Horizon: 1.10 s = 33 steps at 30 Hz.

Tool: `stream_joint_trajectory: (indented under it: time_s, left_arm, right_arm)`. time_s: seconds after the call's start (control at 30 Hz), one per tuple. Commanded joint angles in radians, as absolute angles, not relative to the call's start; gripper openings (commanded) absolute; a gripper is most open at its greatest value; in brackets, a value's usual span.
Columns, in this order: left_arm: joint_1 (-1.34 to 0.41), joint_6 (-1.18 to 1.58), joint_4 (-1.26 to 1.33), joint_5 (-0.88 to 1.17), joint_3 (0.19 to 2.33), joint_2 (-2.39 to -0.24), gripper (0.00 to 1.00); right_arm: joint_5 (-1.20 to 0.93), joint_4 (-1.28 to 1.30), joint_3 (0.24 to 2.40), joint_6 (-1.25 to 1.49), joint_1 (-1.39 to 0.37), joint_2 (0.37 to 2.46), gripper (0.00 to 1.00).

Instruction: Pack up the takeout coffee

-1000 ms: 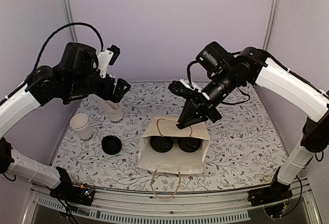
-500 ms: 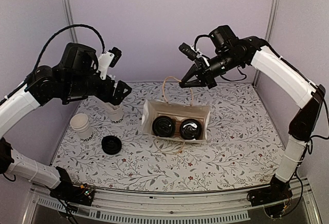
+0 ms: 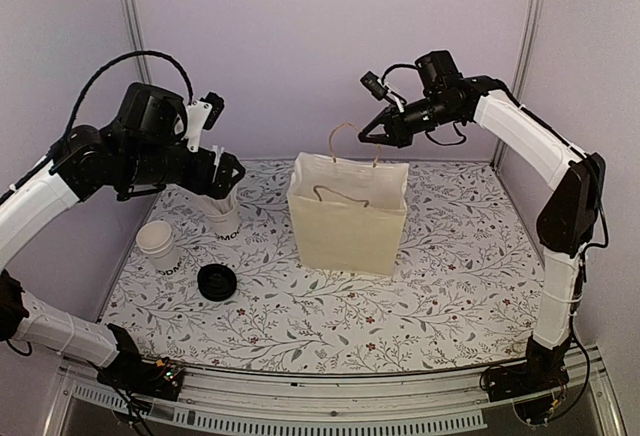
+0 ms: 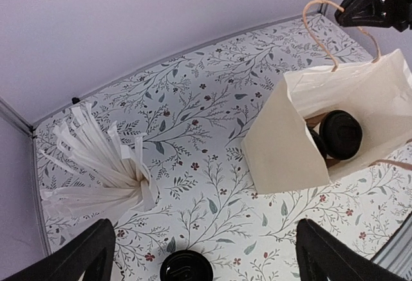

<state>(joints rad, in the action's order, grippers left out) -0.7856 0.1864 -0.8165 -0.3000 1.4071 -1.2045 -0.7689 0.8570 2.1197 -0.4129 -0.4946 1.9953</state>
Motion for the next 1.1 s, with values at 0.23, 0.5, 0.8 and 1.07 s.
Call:
stream_joint_trajectory:
  time_s: [0.23,0.5,0.8,1.07]
  left_arm:
    - [-0.713,0.229,-0.833,-0.163,1.448,-1.291,1.0]
    - [-0.646,0.295,-0.901,-0.175,1.553,-1.375,0.97]
    - [-0.532,0.333,-0.975,-0.157,1.541,-1.341,0.85]
    - [-0.515,0.331,-0.952,-0.091,1.44,-1.342,0.73]
  right_arm:
    - [-0.661,0.787,2.154,-0.373,-0.484,2.03,0.17]
    - [-0.643,0.814,2.152,-0.386,-0.483,1.957,0.62]
    - [-0.535,0.803,1.953,-0.45,-0.477,1.697,0.82]
    - [-0.521,0.557,1.459,-0.474,-0.331,1.378,0.82]
